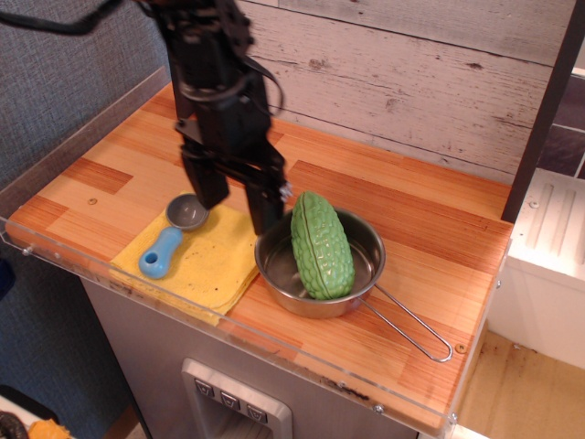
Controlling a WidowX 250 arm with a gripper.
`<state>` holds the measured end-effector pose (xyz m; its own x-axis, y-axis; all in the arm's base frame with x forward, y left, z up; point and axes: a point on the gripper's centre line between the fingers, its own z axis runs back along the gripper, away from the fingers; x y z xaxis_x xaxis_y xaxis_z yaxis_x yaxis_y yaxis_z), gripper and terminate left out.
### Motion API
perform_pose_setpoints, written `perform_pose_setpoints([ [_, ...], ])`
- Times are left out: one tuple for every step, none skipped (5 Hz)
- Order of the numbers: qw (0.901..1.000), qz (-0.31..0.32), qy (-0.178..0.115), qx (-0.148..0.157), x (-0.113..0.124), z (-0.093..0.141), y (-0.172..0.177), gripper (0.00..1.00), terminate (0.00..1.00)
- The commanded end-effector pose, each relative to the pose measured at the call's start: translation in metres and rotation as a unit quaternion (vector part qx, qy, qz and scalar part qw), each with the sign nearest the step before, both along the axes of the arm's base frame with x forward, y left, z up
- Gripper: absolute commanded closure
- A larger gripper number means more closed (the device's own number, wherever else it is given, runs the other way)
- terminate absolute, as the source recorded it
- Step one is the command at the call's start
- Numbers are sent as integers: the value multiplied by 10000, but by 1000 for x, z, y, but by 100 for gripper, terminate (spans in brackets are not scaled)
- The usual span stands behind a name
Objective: Pick the vegetable and put the bowl then remove it.
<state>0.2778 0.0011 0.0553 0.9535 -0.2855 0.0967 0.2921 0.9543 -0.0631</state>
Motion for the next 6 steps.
perform_pose_setpoints([
  [9980, -576, -250, 115, 10, 13, -45, 0, 0],
  [9989, -384, -272, -35, 19, 14, -40, 0, 0],
  [9991, 346, -100, -238, 21, -1, -26, 0, 0],
  [9934, 1048, 200, -429, 14, -23, -20, 0, 0],
  [9928, 1106, 276, -356, 3, -31, -22, 0, 0],
  [9966, 715, 268, -322, -4, -33, -29, 100, 0],
])
